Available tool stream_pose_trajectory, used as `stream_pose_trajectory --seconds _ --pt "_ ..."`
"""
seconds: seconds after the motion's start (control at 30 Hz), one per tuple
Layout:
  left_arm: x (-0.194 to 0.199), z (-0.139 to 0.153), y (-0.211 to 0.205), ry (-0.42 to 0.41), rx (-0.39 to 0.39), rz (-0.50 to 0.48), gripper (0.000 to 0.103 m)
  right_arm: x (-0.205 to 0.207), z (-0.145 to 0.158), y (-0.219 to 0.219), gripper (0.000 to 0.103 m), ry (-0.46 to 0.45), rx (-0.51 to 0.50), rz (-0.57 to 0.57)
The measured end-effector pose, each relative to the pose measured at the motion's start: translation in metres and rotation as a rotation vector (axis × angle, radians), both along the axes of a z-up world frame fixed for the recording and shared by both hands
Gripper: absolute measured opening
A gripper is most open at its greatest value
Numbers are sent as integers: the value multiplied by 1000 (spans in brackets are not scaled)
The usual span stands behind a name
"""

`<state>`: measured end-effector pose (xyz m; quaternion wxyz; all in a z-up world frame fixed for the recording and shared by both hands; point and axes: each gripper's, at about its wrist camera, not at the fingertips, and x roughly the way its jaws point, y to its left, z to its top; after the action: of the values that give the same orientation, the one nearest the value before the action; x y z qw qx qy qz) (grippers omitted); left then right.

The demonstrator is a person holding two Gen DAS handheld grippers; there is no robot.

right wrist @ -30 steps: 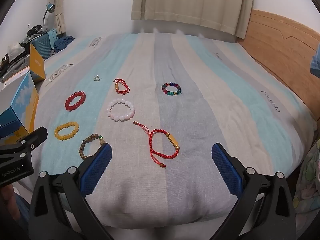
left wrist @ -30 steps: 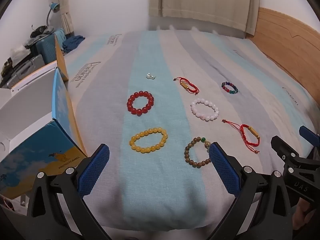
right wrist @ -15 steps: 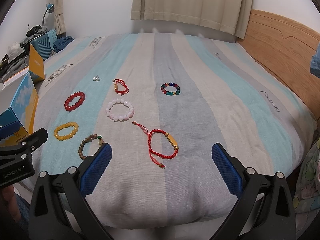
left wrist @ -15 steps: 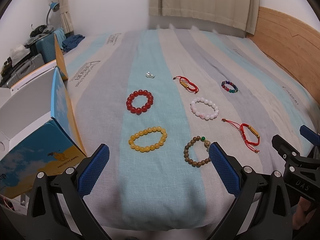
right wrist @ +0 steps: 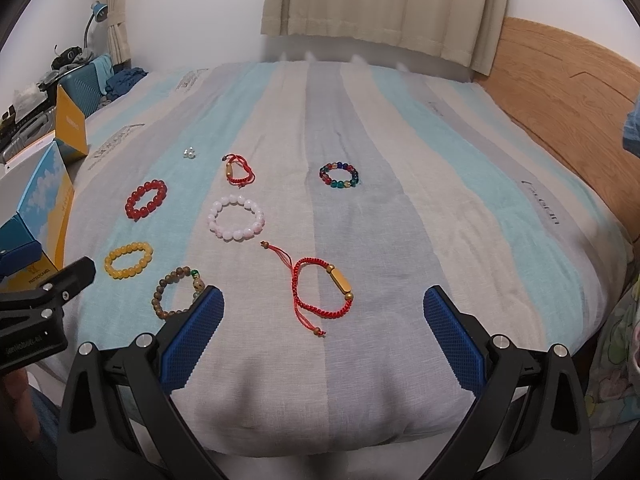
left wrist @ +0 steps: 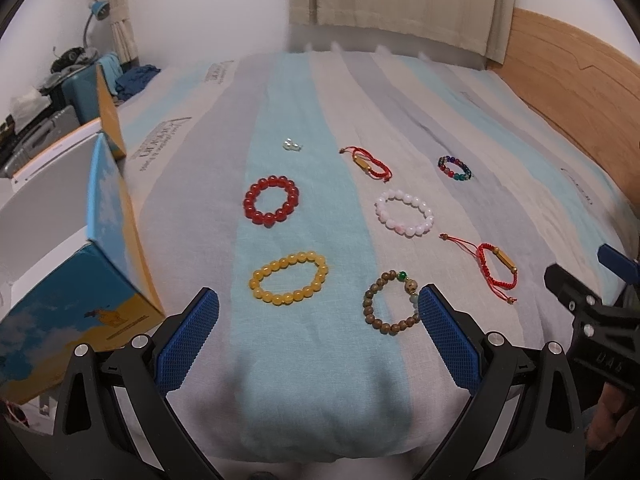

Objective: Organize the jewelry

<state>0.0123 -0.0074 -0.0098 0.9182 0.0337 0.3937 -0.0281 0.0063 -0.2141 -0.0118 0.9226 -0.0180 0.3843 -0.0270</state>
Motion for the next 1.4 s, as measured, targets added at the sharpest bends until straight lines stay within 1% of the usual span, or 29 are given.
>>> stream_pose_trajectory --seconds 0.1,0.17,0.23,0.27,0.3,0.33,0.4,0.43,0.5,0.57,0.7,0.77,0.87,0.9,0.97,1.03,1.17,1.23,1.27,1.37,1.4 --pt "12 -5 -4 9 -14 -20 97 17 -1 -3 96 25 -16 -3" --pt "22 -12 -8 45 -26 -34 97 26 -4 -6 96 17 -19 -5" --pt "32 -21 -12 102 -59 -47 97 40 -8 -12 95 51 -9 -12" --pt "36 -25 -14 115 -63 -52 97 46 -9 -13 95 68 -7 -11" --pt "40 -30 -16 141 -58 -59 97 50 -12 -15 94 79 2 -11" --pt "43 -34 -19 151 -55 -68 97 57 -16 -16 92 113 0 -7" --pt "49 -42 -24 174 -39 -82 97 67 -24 -17 91 166 1 -4" --pt "50 -44 -23 195 -48 -86 97 71 -29 -18 90 190 3 -1" --pt "56 -45 -20 202 -57 -91 97 78 -40 -20 87 243 11 7" --pt "67 -44 -12 197 -38 -84 97 84 -49 -21 81 275 15 18" --pt "85 -45 6 200 -28 -52 97 89 -61 -27 77 300 -15 14" --pt "94 -52 14 224 -15 -38 97 91 -69 -29 72 325 -4 16" --pt "100 -60 17 246 -3 -32 97 94 -75 -32 70 346 7 13" --pt "103 -63 17 252 4 -33 96 95 -78 -32 70 352 4 14" --pt "106 -69 18 271 12 -31 92 96 -82 -30 65 364 12 18" --pt "109 -74 20 290 -1 -30 88 98 -85 -28 61 380 11 22" --pt "109 -81 20 309 -6 -35 83 99 -88 -25 54 391 15 25" --pt "109 -82 22 315 -15 -37 76 100 -89 -25 51 394 27 22" --pt "109 -82 23 315 -21 -34 76 99 -89 -24 47 396 38 23" --pt "108 -83 26 318 -31 -24 67 99 -89 -22 37 398 61 34" --pt "108 -83 26 320 -37 -26 62 99 -89 -24 35 397 44 31"
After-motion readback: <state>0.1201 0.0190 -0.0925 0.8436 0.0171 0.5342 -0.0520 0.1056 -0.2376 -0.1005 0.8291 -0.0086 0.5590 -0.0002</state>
